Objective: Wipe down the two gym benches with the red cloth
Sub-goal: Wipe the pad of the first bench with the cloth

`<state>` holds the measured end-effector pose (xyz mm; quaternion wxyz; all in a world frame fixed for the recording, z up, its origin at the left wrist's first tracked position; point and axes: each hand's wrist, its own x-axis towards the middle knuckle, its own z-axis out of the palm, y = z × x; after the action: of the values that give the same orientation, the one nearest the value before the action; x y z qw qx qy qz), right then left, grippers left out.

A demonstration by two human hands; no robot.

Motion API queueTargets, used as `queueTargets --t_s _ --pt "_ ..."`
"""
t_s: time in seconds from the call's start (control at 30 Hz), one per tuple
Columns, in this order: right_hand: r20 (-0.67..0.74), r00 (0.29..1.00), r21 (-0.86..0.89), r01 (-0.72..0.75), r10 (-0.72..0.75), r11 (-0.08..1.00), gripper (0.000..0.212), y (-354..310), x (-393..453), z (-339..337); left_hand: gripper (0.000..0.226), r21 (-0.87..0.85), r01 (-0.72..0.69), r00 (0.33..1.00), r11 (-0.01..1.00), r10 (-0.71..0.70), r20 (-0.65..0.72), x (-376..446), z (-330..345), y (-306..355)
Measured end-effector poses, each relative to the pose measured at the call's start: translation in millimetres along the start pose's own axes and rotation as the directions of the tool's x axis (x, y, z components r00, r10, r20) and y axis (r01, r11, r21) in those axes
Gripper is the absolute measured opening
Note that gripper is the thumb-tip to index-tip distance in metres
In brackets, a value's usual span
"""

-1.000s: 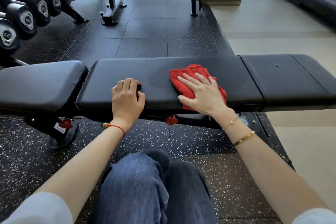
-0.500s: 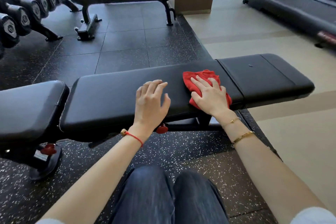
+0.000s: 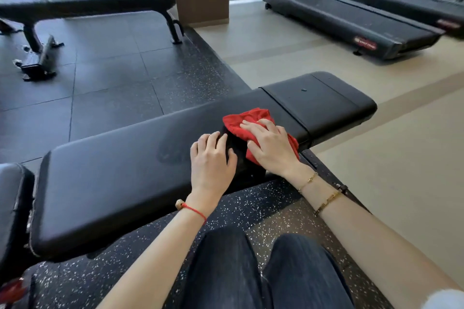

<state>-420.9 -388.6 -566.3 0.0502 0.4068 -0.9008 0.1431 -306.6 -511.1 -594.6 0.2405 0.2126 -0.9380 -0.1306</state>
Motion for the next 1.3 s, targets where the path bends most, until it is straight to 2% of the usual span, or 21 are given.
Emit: queueTargets --t_s 0.43,0.63,0.77,0.87,0.93,1.07,1.2,1.3 --pt "0.039 0.999 -0.006 0.003 -0.003 1.000 0.050 -7 -5 -1 0.042 -0.022 0.025 0.999 0.999 -0.024 0.021 -1 2 -6" --pt "0.029 0.998 0.011 0.048 -0.049 0.999 0.049 0 -8 0 0.040 0.013 0.026 0.999 1.000 -0.026 -0.025 0 4 -3" --pt "0.050 0.988 0.032 0.142 -0.143 0.989 0.050 14 -1 -4 0.038 0.077 0.042 0.997 0.996 -0.037 -0.064 3 7 2" --pt "0.021 0.976 0.046 0.216 -0.217 0.975 0.047 37 2 -11 0.038 0.090 0.042 0.995 0.995 -0.033 -0.093 2 9 2" --pt "-0.025 0.976 0.046 0.216 -0.215 0.975 0.045 64 4 -21 0.038 0.099 0.049 0.994 0.994 -0.039 -0.101 1 9 4" --pt "-0.102 0.981 0.040 0.170 -0.165 0.985 0.046 129 13 -42 0.027 0.047 0.208 0.971 0.977 -0.200 -0.135 12 14 29" --pt "-0.052 0.985 0.044 0.169 -0.166 0.985 0.048 176 23 -56 0.029 -0.015 0.263 0.954 0.965 -0.262 -0.144 39 39 98" --pt "0.049 0.969 0.041 0.240 -0.242 0.970 0.050 199 20 -59 0.033 -0.040 0.285 0.950 0.958 -0.288 -0.117 60 61 140"
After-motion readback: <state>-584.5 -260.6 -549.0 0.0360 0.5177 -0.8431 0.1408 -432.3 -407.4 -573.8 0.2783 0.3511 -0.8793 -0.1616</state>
